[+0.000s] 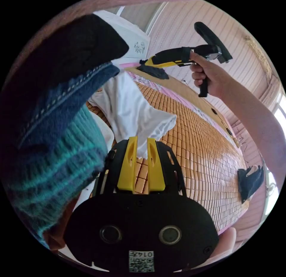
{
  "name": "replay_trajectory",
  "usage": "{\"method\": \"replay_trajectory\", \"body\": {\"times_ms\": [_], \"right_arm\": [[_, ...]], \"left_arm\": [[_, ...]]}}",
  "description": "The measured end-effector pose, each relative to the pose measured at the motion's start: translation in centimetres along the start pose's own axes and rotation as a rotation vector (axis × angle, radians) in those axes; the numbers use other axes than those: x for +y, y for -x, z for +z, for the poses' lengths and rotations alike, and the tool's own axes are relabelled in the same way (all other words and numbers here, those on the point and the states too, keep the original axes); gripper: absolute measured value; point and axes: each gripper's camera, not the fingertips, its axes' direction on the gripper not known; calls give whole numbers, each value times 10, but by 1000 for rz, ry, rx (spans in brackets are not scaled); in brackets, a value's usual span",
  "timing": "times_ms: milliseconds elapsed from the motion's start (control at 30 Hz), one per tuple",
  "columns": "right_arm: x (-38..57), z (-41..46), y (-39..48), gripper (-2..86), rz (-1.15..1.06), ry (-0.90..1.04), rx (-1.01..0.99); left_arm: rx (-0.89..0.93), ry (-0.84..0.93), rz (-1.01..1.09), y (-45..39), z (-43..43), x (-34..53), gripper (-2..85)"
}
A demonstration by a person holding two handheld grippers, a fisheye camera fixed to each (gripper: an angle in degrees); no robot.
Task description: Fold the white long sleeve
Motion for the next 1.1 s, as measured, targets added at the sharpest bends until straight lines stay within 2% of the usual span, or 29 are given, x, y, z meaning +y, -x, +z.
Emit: {"method": "replay_trajectory", "body": {"times_ms": [133,267,367,433,633,800,933,1033,1100], "right_arm": [[98,18,-6,100,40,84,5],[250,-15,18,84,138,156,54],[322,-39,35,75,194,247,137],[332,-49,39,77,171,287,197],[242,-65,18,88,173,89,211],[98,-9,-4,79,114,-54,187],[21,40,-24,84,135,-73,197],[-5,81,-41,85,168,25,106],[3,97,-46,54,127,110,77]], "left_arm": [[81,19,131,-27,-11,25,64],[196,54,254,-68,-33,61,64],[140,87,318,-90,-38,73,65],[102,75,345,-97,-38,69,65],[-130,-24,309,-95,-23,17,78],[-316,-194,299,-100,5,-31,93],[-328,-150,224,-94,42,-56,115],[-283,-5,121,-80,75,-70,151],[-209,129,79,-70,94,-73,153]]}}
